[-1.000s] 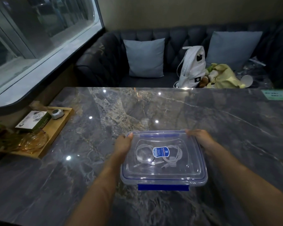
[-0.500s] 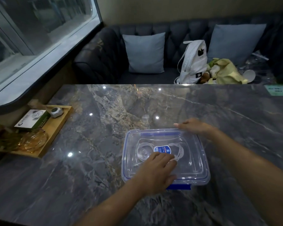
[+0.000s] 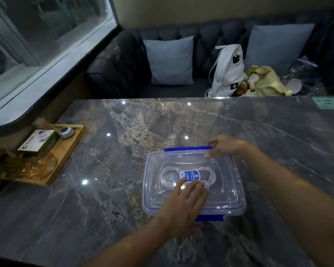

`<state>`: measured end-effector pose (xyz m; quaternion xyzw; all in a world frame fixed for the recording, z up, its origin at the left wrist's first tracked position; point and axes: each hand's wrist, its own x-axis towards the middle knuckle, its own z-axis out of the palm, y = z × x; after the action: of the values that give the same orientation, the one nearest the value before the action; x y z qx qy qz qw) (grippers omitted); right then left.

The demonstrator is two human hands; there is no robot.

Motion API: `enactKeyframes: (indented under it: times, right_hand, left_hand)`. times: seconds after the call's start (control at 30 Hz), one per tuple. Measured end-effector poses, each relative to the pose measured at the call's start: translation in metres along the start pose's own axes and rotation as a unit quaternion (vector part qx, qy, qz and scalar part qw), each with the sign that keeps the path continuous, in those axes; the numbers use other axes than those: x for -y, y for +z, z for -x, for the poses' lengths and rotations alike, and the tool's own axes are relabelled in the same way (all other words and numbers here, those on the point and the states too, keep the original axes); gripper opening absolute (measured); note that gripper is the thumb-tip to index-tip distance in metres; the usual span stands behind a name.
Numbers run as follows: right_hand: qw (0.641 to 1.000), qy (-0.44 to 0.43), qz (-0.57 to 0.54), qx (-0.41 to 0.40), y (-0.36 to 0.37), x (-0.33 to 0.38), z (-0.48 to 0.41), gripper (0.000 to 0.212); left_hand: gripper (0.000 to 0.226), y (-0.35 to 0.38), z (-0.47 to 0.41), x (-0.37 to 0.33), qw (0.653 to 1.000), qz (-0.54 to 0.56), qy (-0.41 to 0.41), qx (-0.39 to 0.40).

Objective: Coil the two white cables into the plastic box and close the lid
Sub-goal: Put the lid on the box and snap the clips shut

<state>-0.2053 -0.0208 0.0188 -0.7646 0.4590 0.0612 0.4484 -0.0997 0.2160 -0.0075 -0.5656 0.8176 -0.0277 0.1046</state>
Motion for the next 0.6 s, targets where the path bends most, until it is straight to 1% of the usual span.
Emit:
enactKeyframes:
  times: [0.07, 0.17, 0.23, 0.3, 0.37, 0.5, 0.6]
  right_hand:
    - [0.999, -0.015, 0.041, 0.009, 0.0, 0.002, 0.002, 0.044]
    - [0.999, -0.036, 0.015, -0.008, 0.002, 0.002, 0.005, 0.034]
    - [0.999, -0.051, -0.005, -0.017, 0.005, 0.002, 0.008, 0.033]
    - [0.997, -0.075, -0.018, -0.016, 0.007, 0.0, 0.01, 0.032]
    - [0.995, -0.098, -0.005, -0.014, 0.008, -0.001, 0.012, 0.034]
    - [0.993, -0.115, 0.018, -0.024, 0.01, -0.001, 0.014, 0.045]
    - [0.99, -0.12, 0.065, -0.021, 0.013, 0.007, 0.015, 0.038]
  left_hand:
    - [0.085, -0.001, -0.001, -0.002, 1.0, 0.0, 0.002, 0.016]
    - [0.079, -0.003, 0.001, -0.004, 0.999, -0.029, 0.011, 0.024]
    - [0.077, -0.004, 0.002, -0.006, 0.999, -0.042, 0.016, 0.021]
    - [0.082, -0.005, 0.003, -0.009, 0.999, -0.019, 0.01, 0.027]
    - [0.083, -0.009, 0.006, -0.01, 0.999, 0.007, -0.002, 0.034]
    - [0.065, -0.012, 0.009, -0.008, 1.0, 0.001, -0.006, -0.019]
    - [0.058, -0.008, 0.007, -0.008, 0.998, 0.007, -0.004, -0.065]
